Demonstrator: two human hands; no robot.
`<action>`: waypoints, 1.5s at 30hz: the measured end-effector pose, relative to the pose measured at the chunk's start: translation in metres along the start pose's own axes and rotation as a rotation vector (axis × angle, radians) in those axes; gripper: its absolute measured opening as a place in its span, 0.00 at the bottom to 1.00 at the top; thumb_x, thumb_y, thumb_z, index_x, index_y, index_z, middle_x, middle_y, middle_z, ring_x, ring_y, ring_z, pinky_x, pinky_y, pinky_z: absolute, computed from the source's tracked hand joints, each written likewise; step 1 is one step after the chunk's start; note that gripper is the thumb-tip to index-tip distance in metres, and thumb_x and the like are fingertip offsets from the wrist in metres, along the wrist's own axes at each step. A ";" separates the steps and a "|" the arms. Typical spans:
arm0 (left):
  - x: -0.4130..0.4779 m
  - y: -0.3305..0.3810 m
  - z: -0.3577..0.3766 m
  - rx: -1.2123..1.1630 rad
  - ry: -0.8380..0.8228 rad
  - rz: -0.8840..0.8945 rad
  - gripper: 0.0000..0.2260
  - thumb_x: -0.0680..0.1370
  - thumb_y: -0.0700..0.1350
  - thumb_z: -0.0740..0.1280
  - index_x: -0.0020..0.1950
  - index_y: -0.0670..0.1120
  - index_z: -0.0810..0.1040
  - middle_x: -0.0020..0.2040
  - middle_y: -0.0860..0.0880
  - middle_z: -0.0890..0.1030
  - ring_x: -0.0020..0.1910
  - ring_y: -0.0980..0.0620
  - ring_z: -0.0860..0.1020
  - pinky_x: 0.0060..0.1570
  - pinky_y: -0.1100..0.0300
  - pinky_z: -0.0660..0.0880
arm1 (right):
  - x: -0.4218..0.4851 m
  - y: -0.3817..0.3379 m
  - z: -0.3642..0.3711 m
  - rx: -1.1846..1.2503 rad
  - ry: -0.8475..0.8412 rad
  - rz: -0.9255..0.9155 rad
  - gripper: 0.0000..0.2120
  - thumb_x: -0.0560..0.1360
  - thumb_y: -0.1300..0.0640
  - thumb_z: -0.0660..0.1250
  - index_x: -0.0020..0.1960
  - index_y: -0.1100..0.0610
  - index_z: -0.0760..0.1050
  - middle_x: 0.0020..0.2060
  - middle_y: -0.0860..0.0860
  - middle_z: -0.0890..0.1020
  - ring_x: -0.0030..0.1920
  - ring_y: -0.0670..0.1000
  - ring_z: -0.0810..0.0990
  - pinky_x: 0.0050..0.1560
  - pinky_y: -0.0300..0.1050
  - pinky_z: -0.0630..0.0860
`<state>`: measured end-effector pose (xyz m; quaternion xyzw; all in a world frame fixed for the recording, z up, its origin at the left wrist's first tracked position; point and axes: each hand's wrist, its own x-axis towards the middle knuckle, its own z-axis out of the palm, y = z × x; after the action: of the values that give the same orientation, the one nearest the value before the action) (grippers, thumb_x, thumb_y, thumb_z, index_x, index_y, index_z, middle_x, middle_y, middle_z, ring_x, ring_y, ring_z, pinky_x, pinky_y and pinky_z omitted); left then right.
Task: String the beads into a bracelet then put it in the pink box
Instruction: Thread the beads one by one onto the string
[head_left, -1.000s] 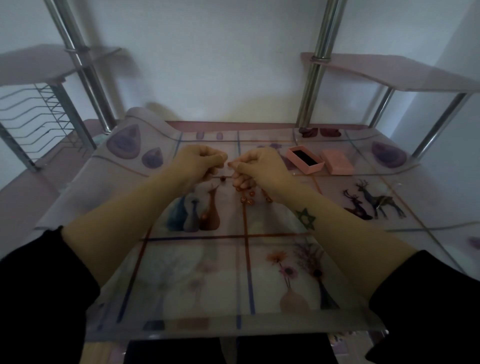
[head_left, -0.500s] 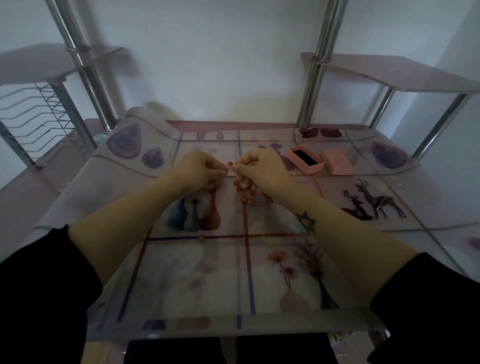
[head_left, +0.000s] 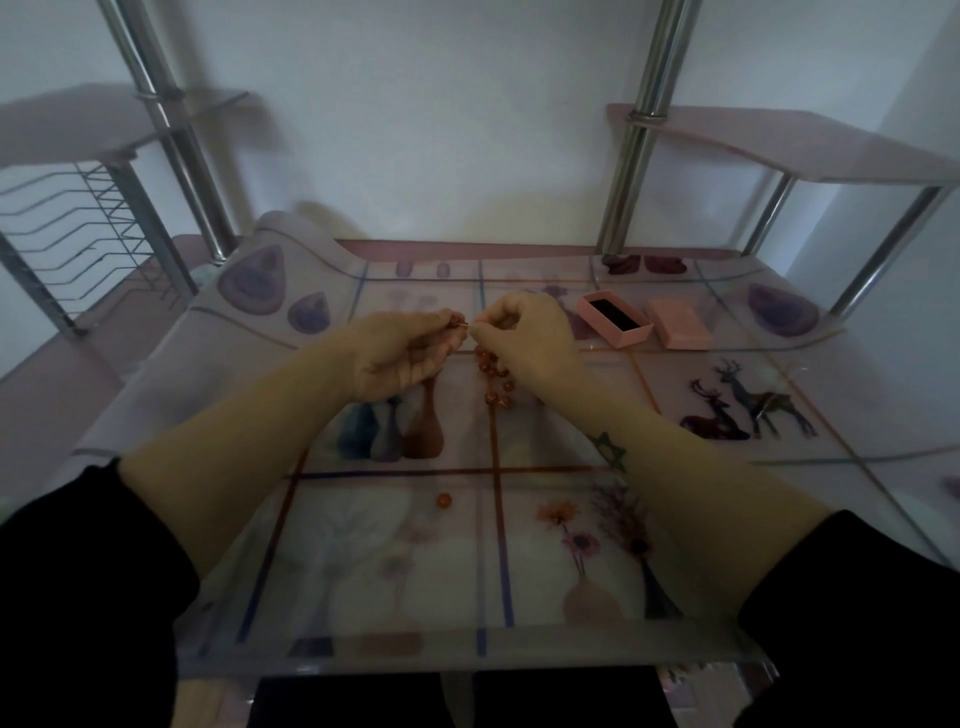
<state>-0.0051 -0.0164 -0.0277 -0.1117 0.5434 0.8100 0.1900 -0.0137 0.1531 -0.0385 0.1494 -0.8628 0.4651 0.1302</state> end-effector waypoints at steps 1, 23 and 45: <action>0.000 0.000 0.001 -0.012 0.001 -0.007 0.06 0.79 0.40 0.65 0.50 0.40 0.81 0.40 0.45 0.85 0.37 0.55 0.83 0.33 0.67 0.78 | 0.000 0.000 0.000 -0.007 0.014 -0.006 0.06 0.72 0.57 0.71 0.38 0.49 0.77 0.33 0.42 0.79 0.34 0.39 0.77 0.37 0.34 0.74; -0.001 -0.001 0.002 -0.169 0.008 -0.066 0.05 0.76 0.39 0.68 0.49 0.39 0.81 0.37 0.46 0.84 0.33 0.57 0.81 0.34 0.69 0.78 | -0.002 0.001 0.002 -0.079 0.106 -0.090 0.04 0.71 0.57 0.70 0.39 0.50 0.77 0.32 0.41 0.78 0.33 0.39 0.76 0.33 0.28 0.71; 0.000 -0.002 0.001 -0.202 -0.026 -0.085 0.07 0.76 0.39 0.67 0.51 0.38 0.80 0.38 0.45 0.84 0.34 0.56 0.81 0.33 0.67 0.78 | 0.000 0.005 0.005 -0.082 0.139 -0.089 0.04 0.70 0.56 0.70 0.39 0.49 0.76 0.32 0.40 0.77 0.35 0.39 0.76 0.36 0.35 0.75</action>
<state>-0.0039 -0.0150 -0.0294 -0.1426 0.4513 0.8532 0.2193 -0.0160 0.1518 -0.0447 0.1495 -0.8625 0.4324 0.2164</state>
